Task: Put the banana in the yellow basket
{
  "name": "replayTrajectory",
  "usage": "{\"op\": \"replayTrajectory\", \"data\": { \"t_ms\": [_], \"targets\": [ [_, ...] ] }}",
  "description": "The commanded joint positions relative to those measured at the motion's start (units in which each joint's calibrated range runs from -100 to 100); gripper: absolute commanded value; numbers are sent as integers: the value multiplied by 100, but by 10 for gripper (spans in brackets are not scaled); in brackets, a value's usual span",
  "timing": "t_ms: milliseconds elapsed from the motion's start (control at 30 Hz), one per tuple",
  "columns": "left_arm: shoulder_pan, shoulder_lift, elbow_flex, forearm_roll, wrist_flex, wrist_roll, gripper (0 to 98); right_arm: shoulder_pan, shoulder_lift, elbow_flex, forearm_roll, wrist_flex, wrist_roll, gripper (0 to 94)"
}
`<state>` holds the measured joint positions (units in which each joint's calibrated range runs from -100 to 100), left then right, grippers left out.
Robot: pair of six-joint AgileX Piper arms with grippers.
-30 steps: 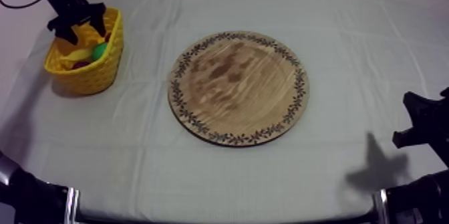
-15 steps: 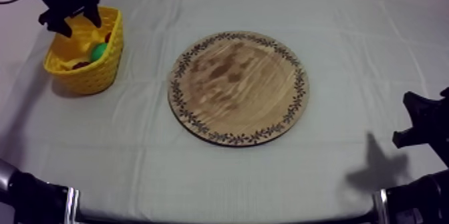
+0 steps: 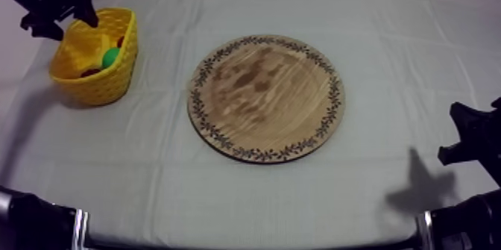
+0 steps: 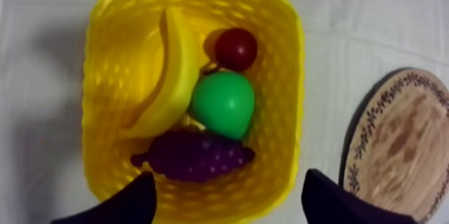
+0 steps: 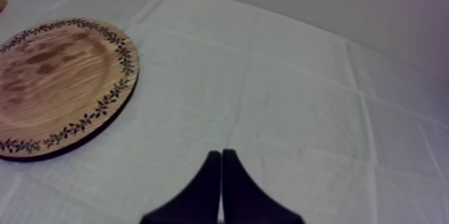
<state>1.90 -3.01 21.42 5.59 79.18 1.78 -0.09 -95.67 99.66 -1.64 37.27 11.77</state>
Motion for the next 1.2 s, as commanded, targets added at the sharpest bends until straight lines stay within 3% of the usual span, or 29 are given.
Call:
{"op": "replayTrajectory", "data": {
  "t_ms": [0,267,433,733,967,1167],
  "targets": [
    [27,-593,495,6,-272,-43,776,1,0,1,0,6,2,3],
    [193,-2177,1980,-98,-1522,-208,623,1,0,1,0,6,2,3],
    [441,-3311,2998,-378,-2393,-88,568,1,0,1,0,6,2,3],
    [376,-5240,4719,-481,-3559,-49,456,1,0,1,0,6,2,3],
    [310,-6717,6054,-642,-4030,315,359,1,0,1,0,6,2,3],
    [277,-7733,6758,-818,-3755,626,310,1,0,1,0,6,2,3]
  ]
}}
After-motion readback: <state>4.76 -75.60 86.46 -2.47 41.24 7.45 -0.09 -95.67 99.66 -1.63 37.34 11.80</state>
